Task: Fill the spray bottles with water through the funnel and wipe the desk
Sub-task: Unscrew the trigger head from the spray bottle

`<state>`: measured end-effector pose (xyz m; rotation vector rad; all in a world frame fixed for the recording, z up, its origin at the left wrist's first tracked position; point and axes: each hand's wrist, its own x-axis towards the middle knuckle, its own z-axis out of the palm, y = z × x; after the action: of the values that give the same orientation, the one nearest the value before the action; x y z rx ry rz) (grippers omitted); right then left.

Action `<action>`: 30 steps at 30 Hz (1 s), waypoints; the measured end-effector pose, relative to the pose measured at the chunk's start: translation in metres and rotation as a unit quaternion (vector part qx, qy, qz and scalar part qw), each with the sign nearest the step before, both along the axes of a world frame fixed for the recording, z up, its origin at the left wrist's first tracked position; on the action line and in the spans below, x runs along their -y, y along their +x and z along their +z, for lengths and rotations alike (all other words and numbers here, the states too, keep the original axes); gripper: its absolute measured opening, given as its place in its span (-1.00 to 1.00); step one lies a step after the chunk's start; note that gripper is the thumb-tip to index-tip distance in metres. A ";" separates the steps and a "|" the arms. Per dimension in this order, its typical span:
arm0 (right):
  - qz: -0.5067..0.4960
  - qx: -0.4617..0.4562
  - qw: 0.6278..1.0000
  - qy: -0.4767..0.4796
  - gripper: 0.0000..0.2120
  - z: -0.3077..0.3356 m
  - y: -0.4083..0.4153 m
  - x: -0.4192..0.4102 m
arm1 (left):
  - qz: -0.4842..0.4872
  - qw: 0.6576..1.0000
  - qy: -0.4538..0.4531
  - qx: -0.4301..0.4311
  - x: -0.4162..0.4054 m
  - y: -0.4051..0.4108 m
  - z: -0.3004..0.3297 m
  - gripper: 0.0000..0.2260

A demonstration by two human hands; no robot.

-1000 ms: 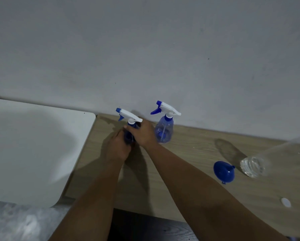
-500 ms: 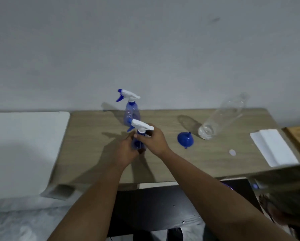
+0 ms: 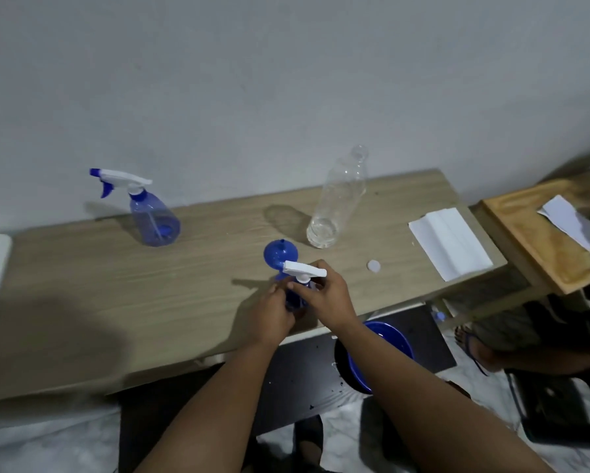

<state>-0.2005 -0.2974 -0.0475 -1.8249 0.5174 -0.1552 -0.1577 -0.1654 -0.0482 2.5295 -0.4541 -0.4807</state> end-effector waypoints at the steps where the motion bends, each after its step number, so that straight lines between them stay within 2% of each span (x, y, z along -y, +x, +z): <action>1: 0.007 0.004 1.000 0.004 -0.74 -0.002 0.000 0.005 | 0.000 1.000 0.016 0.014 0.003 -0.001 -0.001 -0.67; 8: 0.060 0.017 0.997 0.037 -0.80 -0.008 0.001 0.016 | 0.039 0.996 0.049 0.059 0.009 -0.008 -0.005 -0.68; 12: 0.097 0.013 0.995 0.036 -0.78 -0.007 0.003 0.023 | 0.057 0.995 0.054 0.053 0.010 -0.013 -0.012 -0.67; 16: 0.147 0.001 0.989 0.022 -0.75 -0.005 0.011 0.033 | 0.049 0.993 0.097 0.034 0.008 -0.008 -0.017 -0.62; 19: 0.111 -0.009 0.994 0.018 -0.61 0.001 0.013 0.026 | 0.045 0.995 0.089 0.025 0.008 -0.006 -0.018 -0.65; 23: 0.117 -0.008 0.992 0.037 -0.71 0.002 0.011 0.018 | 0.037 0.996 0.078 0.039 0.005 -0.006 -0.019 -0.70; 27: 0.119 -0.009 0.992 0.040 -0.60 0.002 0.007 0.018 | 0.031 0.994 0.091 0.044 0.003 -0.005 -0.018 -0.72; 30: 0.130 -0.021 0.991 0.038 -0.70 0.006 0.012 0.017 | 0.030 0.995 0.082 0.043 0.002 -0.005 -0.016 -0.73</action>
<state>-0.1890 -0.3147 -0.0415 -1.8058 0.3058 0.0799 -0.1630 -0.1678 -0.0639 2.7212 -0.3827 -0.4021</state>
